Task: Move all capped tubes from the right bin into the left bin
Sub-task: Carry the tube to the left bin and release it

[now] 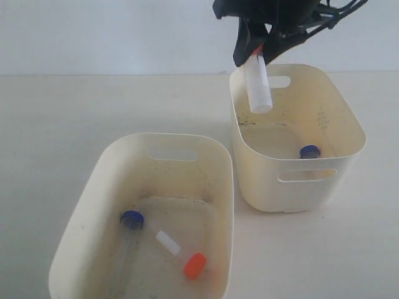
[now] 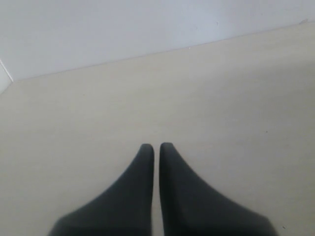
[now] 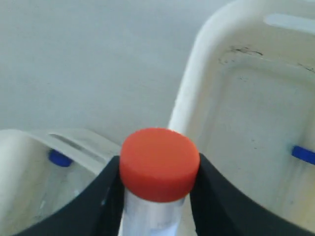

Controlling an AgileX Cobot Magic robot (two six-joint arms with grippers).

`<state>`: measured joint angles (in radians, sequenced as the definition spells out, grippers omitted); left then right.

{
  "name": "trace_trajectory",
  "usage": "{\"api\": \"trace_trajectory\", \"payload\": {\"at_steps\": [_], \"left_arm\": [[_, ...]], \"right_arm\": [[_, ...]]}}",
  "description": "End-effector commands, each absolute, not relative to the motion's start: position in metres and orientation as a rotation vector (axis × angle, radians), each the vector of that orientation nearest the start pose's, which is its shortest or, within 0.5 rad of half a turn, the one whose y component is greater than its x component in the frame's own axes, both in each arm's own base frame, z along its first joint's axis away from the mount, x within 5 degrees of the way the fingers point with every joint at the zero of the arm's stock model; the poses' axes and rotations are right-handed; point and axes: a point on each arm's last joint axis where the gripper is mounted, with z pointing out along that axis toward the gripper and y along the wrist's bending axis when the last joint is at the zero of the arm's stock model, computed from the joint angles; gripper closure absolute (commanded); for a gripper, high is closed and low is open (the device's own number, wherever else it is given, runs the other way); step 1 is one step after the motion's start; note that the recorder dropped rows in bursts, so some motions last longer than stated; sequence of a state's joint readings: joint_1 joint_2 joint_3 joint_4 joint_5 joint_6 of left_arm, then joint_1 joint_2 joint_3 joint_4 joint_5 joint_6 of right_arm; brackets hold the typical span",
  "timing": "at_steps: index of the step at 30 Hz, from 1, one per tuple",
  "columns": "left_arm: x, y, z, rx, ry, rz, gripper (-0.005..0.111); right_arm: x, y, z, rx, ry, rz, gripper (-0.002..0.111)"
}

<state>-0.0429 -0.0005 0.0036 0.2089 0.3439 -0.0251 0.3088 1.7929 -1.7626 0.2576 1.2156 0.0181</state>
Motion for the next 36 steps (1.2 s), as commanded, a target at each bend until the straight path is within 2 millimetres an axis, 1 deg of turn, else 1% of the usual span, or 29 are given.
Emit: {"api": "trace_trajectory", "payload": {"at_steps": [1, 4, 8, 9, 10, 11, 12, 13, 14, 15, 16, 17, 18, 19, 20, 22, 24, 30, 34, 35, 36], "left_arm": [[0.054, 0.004, 0.183, 0.137, 1.814, 0.144, 0.102], [0.054, 0.004, 0.183, 0.137, 1.814, 0.144, 0.102], [0.054, 0.004, 0.183, 0.137, 1.814, 0.144, 0.102], [0.054, 0.004, 0.183, 0.137, 1.814, 0.144, 0.102], [0.054, 0.004, 0.183, 0.137, 1.814, 0.144, 0.102], [0.054, 0.004, 0.183, 0.137, 1.814, 0.144, 0.102], [0.054, 0.004, 0.183, 0.137, 1.814, 0.144, 0.102], [0.054, 0.004, 0.183, 0.137, 1.814, 0.144, 0.102], [0.054, 0.004, 0.183, 0.137, 1.814, 0.144, 0.102], [0.054, 0.004, 0.183, 0.137, 1.814, 0.144, 0.102], [0.054, 0.004, 0.183, 0.137, 1.814, 0.144, 0.102], [0.054, 0.004, 0.183, 0.137, 1.814, 0.144, 0.102], [0.054, 0.004, 0.183, 0.137, 1.814, 0.144, 0.102], [0.054, 0.004, 0.183, 0.137, 1.814, 0.144, 0.102], [0.054, 0.004, 0.183, 0.137, 1.814, 0.144, 0.102], [0.054, 0.004, 0.183, 0.137, 1.814, 0.144, 0.102], [0.054, 0.004, 0.183, 0.137, 1.814, 0.144, 0.102], [0.054, 0.004, 0.183, 0.137, 1.814, 0.144, 0.102], [0.054, 0.004, 0.183, 0.137, 1.814, 0.144, 0.102], [0.054, 0.004, 0.183, 0.137, 1.814, 0.144, 0.102], [0.054, 0.004, 0.183, 0.137, 1.814, 0.144, 0.102]], "right_arm": [[0.325, 0.168, 0.376, -0.487, 2.636, 0.519, 0.108], [0.303, 0.193, 0.38, -0.605, 2.618, 0.546, 0.108], [0.278, 0.225, 0.367, -0.765, 2.642, 0.569, 0.108], [0.264, 0.239, 0.356, -0.844, 2.665, 0.565, 0.108], [0.26, 0.242, 0.351, -0.872, 2.675, 0.554, 0.108], [0.253, 0.247, 0.341, -0.95, 2.681, 0.479, 0.108], [0.253, 0.246, 0.337, -0.963, 2.687, 0.446, 0.108], [0.251, 0.245, 0.33, -0.957, 2.714, 0.42, 0.101], [0.251, 0.245, 0.328, -0.955, 2.723, 0.42, 0.096], [0.251, 0.245, 0.327, -0.956, 2.725, 0.419, 0.08], [0.251, 0.245, 0.327, -0.955, 2.725, 0.421, 0.067], [0.251, 0.245, 0.327, -0.945, 2.729, 0.42, 0.058], [0.251, 0.245, 0.327, -0.916, 2.742, 0.424, 0.056], [0.251, 0.245, 0.327, -0.888, 2.754, 0.428, 0.061], [0.251, 0.245, 0.327, -0.878, 2.758, 0.429, 0.072], [0.253, 0.242, 0.327, -0.885, 2.743, 0.378, 0.106], [0.259, 0.236, 0.326, -0.816, 2.74, 0.255, 0.108], [0.276, 0.216, 0.328, -0.623, 2.688, -0.051, 0.108], [0.293, 0.195, 0.33, -0.491, 2.696, -0.083, 0.108], [0.299, 0.186, 0.331, -0.45, 2.697, -0.086, 0.108], [0.31, 0.17, 0.33, -0.369, 2.708, -0.078, 0.108]]}}
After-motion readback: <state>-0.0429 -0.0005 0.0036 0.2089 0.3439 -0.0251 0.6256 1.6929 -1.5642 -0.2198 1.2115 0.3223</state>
